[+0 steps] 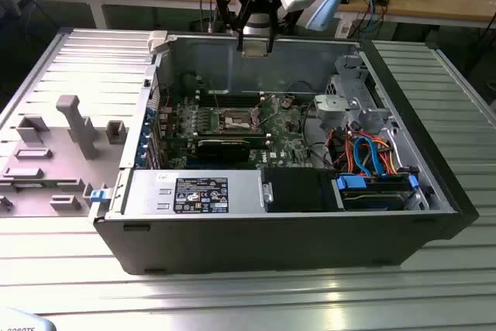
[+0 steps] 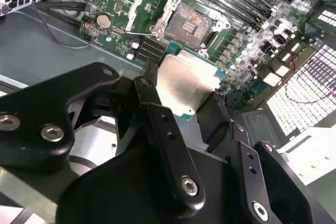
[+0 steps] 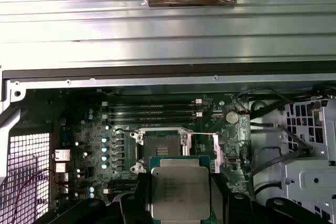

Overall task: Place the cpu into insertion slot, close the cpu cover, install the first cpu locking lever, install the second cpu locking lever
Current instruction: 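Place the cpu into insertion slot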

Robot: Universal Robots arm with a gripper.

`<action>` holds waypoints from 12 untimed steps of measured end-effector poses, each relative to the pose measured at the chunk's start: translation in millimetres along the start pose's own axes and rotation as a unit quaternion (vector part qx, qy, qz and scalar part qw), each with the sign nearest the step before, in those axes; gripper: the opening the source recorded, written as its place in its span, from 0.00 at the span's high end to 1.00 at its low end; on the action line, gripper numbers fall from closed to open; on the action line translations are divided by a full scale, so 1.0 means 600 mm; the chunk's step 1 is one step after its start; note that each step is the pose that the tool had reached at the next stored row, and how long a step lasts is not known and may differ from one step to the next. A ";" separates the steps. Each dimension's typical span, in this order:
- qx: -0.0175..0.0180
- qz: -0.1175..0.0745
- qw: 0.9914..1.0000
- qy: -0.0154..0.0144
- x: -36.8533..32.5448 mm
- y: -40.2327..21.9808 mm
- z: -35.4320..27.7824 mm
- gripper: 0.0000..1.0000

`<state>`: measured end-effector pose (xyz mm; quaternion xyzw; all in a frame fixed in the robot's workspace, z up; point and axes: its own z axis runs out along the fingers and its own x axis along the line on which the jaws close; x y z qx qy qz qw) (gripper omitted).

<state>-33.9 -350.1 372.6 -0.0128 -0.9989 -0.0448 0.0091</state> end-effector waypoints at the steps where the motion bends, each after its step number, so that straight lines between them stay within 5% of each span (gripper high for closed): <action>1: 0.000 0.000 1.000 0.000 0.000 0.000 0.000 0.46; 12: 0.000 0.000 1.000 0.000 0.000 -0.003 0.000 0.46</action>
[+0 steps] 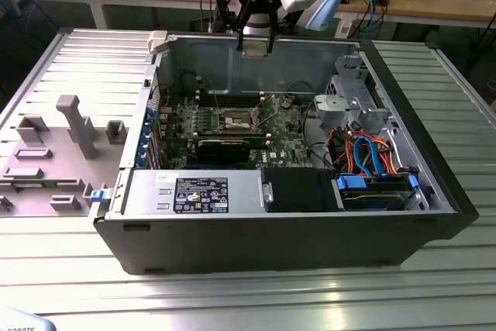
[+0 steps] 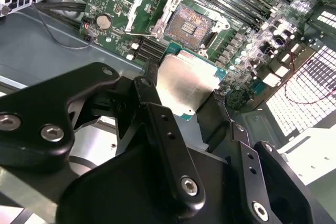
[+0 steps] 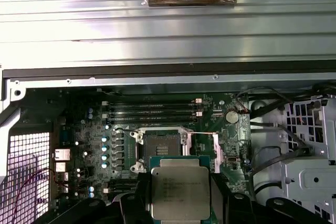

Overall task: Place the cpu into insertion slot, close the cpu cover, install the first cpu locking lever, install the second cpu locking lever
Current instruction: 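Place the cpu into insertion slot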

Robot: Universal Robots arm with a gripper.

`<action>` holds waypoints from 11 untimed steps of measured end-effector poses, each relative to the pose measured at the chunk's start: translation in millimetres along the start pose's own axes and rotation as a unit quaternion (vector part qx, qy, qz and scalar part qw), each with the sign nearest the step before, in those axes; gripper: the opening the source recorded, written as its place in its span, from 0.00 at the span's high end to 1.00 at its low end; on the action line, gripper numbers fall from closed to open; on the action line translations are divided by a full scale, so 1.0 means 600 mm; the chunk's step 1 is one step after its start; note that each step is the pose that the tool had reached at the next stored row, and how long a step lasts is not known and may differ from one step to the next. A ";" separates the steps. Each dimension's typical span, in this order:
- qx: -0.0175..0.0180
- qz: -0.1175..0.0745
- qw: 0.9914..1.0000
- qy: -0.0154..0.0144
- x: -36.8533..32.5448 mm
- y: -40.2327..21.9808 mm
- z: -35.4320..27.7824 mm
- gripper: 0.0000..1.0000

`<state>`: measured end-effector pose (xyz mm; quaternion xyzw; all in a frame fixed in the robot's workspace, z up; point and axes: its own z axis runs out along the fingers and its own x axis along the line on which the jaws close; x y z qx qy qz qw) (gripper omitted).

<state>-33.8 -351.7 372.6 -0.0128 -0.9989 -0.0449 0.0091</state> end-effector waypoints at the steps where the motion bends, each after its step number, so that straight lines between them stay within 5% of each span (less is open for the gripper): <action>1: 0.000 0.000 1.000 0.000 0.000 -0.001 0.000 0.46; 5: 0.000 0.022 1.000 -0.002 0.000 -0.001 0.000 0.46; 11: -0.001 0.061 0.998 -0.005 0.000 -0.001 0.000 0.46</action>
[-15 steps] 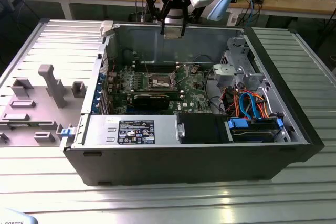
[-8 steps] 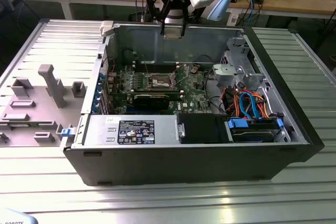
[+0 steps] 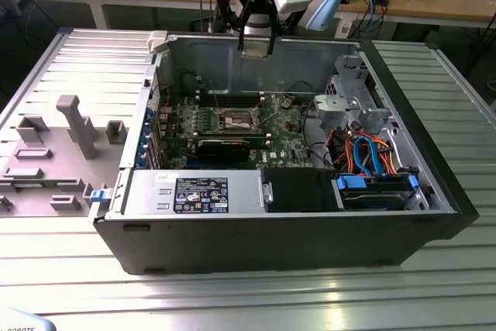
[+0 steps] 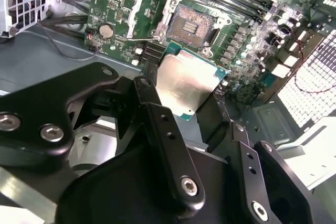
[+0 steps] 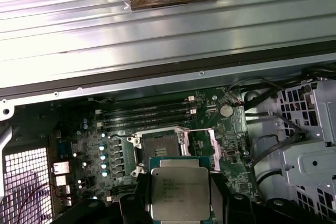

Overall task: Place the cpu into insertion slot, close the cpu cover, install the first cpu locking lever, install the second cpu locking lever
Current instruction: 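Place the cpu into insertion slot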

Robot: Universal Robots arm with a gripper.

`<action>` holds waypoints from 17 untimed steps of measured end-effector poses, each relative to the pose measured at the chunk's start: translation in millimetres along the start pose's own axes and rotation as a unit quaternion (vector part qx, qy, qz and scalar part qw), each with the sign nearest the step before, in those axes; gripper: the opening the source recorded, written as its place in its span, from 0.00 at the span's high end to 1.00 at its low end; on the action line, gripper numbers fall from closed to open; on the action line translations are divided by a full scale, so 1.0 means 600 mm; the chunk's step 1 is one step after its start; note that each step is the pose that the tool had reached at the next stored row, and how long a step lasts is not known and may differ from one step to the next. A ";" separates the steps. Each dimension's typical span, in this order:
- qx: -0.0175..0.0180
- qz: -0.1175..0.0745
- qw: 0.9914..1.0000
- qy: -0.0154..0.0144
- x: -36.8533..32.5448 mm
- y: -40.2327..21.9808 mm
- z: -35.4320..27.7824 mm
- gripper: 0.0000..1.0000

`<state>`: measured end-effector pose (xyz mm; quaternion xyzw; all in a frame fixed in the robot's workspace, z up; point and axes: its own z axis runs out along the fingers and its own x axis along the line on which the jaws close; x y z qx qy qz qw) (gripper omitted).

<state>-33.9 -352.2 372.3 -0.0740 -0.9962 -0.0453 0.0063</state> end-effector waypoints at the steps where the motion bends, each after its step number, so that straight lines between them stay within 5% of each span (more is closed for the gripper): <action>1: 0.000 0.002 1.000 0.000 0.000 0.000 0.000 0.46; 17: -0.001 0.029 1.000 -0.003 0.000 0.000 0.000 0.46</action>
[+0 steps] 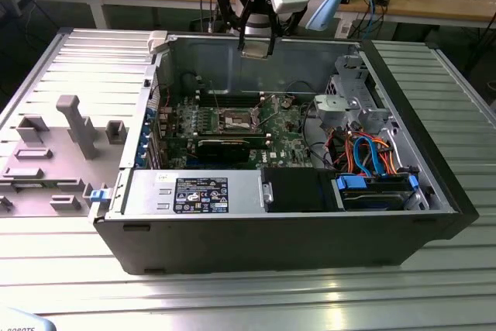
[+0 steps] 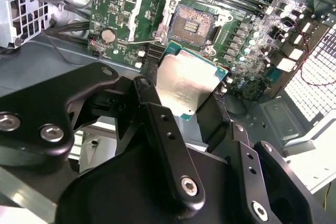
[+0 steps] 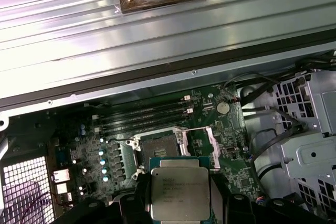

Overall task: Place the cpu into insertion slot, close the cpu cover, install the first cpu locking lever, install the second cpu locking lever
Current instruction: 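Place the cpu into insertion slot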

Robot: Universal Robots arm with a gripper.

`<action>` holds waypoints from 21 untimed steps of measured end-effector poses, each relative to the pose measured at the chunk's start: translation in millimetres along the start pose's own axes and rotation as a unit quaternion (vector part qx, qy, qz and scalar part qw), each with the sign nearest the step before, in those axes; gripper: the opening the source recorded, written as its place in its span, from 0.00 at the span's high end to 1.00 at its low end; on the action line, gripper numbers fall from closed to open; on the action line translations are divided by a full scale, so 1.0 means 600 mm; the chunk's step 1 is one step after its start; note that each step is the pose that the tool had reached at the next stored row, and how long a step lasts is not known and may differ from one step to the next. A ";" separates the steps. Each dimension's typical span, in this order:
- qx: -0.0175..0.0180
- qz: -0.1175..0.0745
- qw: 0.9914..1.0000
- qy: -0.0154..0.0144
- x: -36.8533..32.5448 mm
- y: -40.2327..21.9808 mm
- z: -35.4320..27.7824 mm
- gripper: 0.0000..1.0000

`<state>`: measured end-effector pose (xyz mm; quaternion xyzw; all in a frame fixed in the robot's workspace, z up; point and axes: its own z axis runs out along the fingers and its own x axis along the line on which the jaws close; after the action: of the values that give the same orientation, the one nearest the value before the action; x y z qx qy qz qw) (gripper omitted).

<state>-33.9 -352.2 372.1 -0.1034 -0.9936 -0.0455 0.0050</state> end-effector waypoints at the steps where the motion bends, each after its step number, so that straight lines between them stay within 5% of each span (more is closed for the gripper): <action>1: 0.000 0.001 1.000 0.000 0.000 0.000 0.000 0.46; 21: 0.000 0.013 1.000 -0.001 0.000 0.000 0.000 0.46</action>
<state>-33.9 -352.2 372.2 -0.1168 -0.9921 -0.0455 0.0044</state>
